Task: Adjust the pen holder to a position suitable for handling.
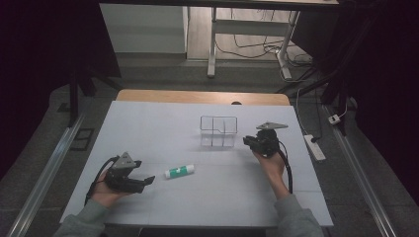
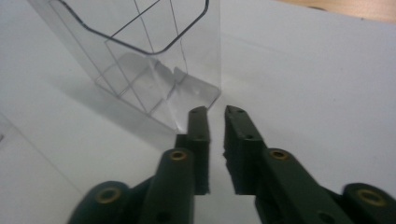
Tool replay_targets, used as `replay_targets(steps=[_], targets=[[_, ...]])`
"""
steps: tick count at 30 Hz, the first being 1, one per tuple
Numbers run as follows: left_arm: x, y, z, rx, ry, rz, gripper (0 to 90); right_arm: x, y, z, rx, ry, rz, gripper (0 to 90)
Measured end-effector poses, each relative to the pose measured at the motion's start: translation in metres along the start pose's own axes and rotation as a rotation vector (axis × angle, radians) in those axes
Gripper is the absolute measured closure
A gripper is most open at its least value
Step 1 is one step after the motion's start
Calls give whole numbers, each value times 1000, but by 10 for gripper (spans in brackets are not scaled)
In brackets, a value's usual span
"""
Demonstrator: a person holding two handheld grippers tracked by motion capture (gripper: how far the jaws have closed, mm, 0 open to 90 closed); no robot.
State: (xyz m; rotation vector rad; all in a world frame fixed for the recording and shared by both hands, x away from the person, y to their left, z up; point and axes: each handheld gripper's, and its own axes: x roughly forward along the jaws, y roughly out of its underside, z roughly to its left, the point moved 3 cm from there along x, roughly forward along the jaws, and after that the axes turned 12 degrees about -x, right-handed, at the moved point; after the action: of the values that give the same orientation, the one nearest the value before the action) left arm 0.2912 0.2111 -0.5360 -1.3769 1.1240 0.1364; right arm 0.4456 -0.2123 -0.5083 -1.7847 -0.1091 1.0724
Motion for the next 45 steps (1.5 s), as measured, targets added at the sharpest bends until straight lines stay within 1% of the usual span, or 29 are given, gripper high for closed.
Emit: replay_targets(steps=[1,4,7,10,13,14,17,19,20,23,27,33,38,45], targets=[[0,0,0,1,0,0,201,4,-3,0,-7,1,8,889],[0,0,0,-3,2,-2,201,10,-8,1,-20,-7,21,892],[0,0,0,0,3,3,200,17,-12,1,-35,-2,34,892],[0,1,0,1,3,4,199,23,-16,2,-29,-4,36,892],[0,1,0,1,3,2,199,27,-18,4,-37,-6,43,893],[0,1,0,2,4,2,199,29,-18,5,-38,2,44,892],[0,1,0,4,6,5,199,30,-16,4,-31,-6,55,892],[0,1,0,4,7,7,199,30,-16,4,-30,-5,56,892],[1,1,0,6,6,7,199,31,-16,5,-31,3,54,893],[-1,1,-2,12,4,-6,199,31,-17,5,-32,5,53,893],[1,1,-2,15,6,7,198,31,-17,5,-32,4,54,893],[1,2,-2,12,7,12,197,32,-17,5,-24,-3,54,893],[3,2,-3,17,7,24,192,35,-26,13,-46,-9,59,893],[2,3,-2,15,8,24,191,45,-36,24,-70,-13,51,893]])
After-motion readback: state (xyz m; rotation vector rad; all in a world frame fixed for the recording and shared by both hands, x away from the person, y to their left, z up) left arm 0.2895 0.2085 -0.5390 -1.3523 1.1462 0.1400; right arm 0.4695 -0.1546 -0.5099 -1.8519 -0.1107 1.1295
